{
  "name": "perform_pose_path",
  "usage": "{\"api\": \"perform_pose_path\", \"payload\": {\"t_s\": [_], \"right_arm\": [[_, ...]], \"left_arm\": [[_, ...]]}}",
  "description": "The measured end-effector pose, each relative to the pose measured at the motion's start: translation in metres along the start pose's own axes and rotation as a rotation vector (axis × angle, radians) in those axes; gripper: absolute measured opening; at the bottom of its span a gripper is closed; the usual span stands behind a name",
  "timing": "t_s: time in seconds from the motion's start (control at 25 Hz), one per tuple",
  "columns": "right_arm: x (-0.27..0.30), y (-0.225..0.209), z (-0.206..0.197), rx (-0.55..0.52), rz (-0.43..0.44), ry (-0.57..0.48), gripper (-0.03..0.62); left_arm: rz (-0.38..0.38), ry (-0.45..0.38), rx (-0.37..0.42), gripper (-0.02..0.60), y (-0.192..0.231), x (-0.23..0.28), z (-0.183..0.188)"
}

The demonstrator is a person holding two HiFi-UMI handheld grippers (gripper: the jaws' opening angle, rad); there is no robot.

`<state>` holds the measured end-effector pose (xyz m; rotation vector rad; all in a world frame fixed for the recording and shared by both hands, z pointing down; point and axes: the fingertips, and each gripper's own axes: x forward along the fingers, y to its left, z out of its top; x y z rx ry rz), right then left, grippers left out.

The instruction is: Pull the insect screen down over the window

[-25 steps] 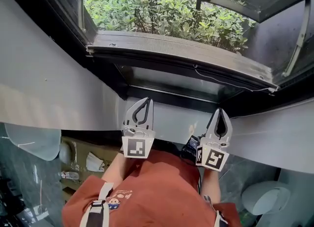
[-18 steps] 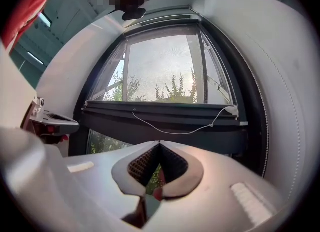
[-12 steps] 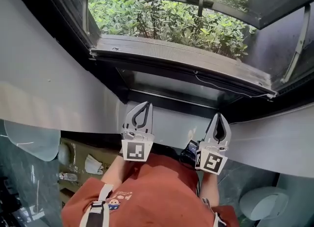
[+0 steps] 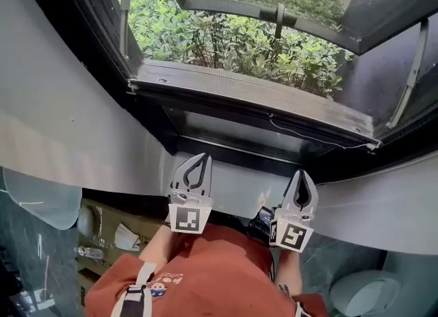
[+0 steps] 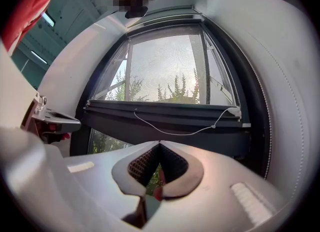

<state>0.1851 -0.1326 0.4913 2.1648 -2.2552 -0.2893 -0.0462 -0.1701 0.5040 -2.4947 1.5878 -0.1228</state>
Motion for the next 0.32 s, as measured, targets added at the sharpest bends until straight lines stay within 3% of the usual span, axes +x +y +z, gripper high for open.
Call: {"api": "perform_pose_path", "payload": {"t_s": [0.32], "right_arm": [[0.0012, -0.0007, 0.002, -0.003, 0.002, -0.005, 0.009]], "left_arm": [[0.016, 0.006, -0.014, 0.006, 0.0027, -0.0024, 0.0008]]}}
